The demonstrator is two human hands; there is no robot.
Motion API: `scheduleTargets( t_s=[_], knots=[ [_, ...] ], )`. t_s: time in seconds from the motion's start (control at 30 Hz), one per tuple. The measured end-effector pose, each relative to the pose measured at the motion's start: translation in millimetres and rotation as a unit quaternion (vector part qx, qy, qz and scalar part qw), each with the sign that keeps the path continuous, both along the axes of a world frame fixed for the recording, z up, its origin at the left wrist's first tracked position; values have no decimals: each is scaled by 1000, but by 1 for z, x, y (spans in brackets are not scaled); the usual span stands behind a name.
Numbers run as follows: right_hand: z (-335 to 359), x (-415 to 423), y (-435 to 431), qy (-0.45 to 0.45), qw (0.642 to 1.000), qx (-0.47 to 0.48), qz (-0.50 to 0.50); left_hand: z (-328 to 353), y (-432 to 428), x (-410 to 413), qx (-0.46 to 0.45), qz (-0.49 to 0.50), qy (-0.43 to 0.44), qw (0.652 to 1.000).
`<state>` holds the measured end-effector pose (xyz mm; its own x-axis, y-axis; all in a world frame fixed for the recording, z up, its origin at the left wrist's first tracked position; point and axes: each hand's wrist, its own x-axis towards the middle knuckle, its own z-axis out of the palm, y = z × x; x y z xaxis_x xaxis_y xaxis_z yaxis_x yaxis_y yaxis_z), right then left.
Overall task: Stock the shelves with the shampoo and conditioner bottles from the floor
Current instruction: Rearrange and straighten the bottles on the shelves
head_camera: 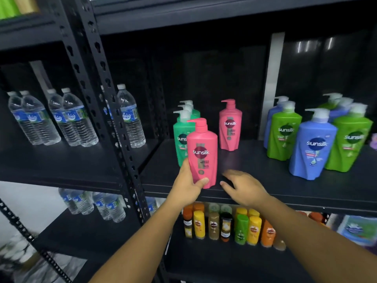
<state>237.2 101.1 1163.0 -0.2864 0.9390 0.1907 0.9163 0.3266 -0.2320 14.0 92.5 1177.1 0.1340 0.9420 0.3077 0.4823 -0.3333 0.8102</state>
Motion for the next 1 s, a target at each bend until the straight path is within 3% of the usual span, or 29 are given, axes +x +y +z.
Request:
scheduleTargets(
  t_s=[0.33, 1.0],
  knots=[
    [6, 107, -2, -63, 991, -93, -77, 0, 42, 79, -16, -32, 34, 999],
    [-4, 109, -1, -61, 993, -45, -88, 3, 130, 117, -23, 10, -6, 1000]
  ],
)
